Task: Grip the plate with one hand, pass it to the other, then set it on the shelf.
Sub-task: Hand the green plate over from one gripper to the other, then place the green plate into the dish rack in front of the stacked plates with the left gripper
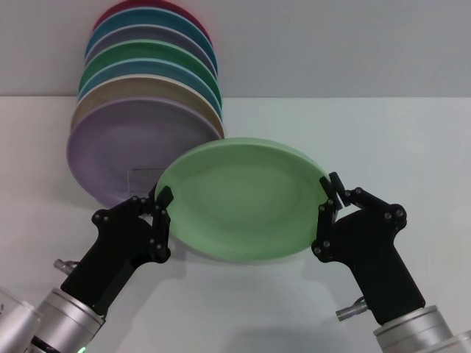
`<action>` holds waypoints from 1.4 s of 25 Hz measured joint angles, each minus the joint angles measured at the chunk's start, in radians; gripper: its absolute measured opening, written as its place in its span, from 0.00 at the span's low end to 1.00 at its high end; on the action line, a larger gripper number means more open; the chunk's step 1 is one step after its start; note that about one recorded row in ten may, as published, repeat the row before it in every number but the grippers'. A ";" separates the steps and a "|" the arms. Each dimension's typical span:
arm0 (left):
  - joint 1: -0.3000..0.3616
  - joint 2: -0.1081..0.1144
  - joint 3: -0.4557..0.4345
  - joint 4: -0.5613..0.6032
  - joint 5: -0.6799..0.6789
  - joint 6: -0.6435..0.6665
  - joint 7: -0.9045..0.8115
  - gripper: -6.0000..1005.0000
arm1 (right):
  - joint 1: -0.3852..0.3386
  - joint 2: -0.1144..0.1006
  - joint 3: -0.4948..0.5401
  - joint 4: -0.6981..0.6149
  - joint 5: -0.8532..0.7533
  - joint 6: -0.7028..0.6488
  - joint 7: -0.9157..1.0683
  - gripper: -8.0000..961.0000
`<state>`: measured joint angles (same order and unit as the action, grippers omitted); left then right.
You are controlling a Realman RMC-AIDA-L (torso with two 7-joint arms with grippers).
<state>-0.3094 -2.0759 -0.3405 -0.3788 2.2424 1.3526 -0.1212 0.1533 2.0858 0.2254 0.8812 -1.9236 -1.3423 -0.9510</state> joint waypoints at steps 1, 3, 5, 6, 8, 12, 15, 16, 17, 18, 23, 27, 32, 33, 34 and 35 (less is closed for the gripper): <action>0.000 0.000 0.000 0.000 0.000 0.000 0.000 0.05 | 0.000 0.000 0.000 0.000 0.000 0.000 0.000 0.06; 0.002 0.000 0.000 0.000 0.000 0.002 0.001 0.05 | 0.000 0.000 0.000 -0.001 -0.001 0.000 0.000 0.06; 0.004 0.000 0.000 0.000 0.000 0.003 0.003 0.05 | 0.002 -0.002 0.000 -0.008 -0.006 -0.003 0.000 0.06; 0.006 0.001 -0.001 0.000 -0.001 0.004 0.004 0.05 | 0.002 -0.002 0.000 -0.008 -0.006 -0.003 0.000 0.07; 0.008 0.001 -0.003 0.001 -0.001 0.005 0.006 0.06 | 0.003 -0.002 -0.002 -0.013 -0.008 -0.006 0.000 0.07; 0.013 0.000 -0.016 0.004 -0.001 0.006 0.007 0.06 | 0.006 -0.004 -0.016 -0.017 -0.009 -0.009 0.000 0.10; 0.017 0.001 -0.029 0.005 -0.001 0.008 0.008 0.07 | 0.004 -0.005 -0.028 -0.018 -0.009 -0.033 0.005 0.19; 0.019 0.001 -0.037 0.005 -0.001 0.010 0.008 0.07 | 0.004 -0.005 -0.028 -0.018 -0.009 -0.033 0.005 0.22; 0.025 0.003 -0.054 0.005 -0.001 0.019 0.009 0.07 | 0.001 -0.006 -0.046 -0.018 -0.010 -0.069 0.013 0.25; 0.025 0.003 -0.054 0.005 -0.001 0.019 0.009 0.07 | 0.001 -0.006 -0.046 -0.018 -0.010 -0.069 0.013 0.28; 0.038 0.004 -0.077 0.005 -0.001 0.048 0.009 0.08 | -0.005 -0.008 -0.094 -0.019 -0.010 -0.145 0.024 0.40; 0.057 0.007 -0.082 0.022 -0.001 0.153 -0.003 0.08 | -0.007 -0.009 -0.121 -0.031 -0.010 -0.185 0.026 0.40; 0.077 0.010 -0.094 0.035 -0.001 0.263 -0.029 0.09 | 0.003 -0.004 -0.117 -0.080 -0.002 -0.163 0.057 0.40; 0.078 0.010 -0.101 0.041 -0.001 0.282 -0.031 0.09 | 0.003 -0.004 -0.117 -0.080 -0.002 -0.163 0.057 0.40; 0.076 0.010 -0.111 0.050 -0.001 0.296 -0.030 0.09 | 0.005 -0.004 -0.114 -0.088 -0.002 -0.158 0.068 0.40; 0.073 0.010 -0.120 0.057 -0.001 0.303 -0.027 0.09 | 0.008 -0.003 -0.111 -0.095 -0.002 -0.152 0.078 0.40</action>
<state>-0.2363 -2.0663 -0.4609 -0.3217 2.2414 1.6551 -0.1487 0.1608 2.0823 0.1148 0.7863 -1.9253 -1.4948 -0.8730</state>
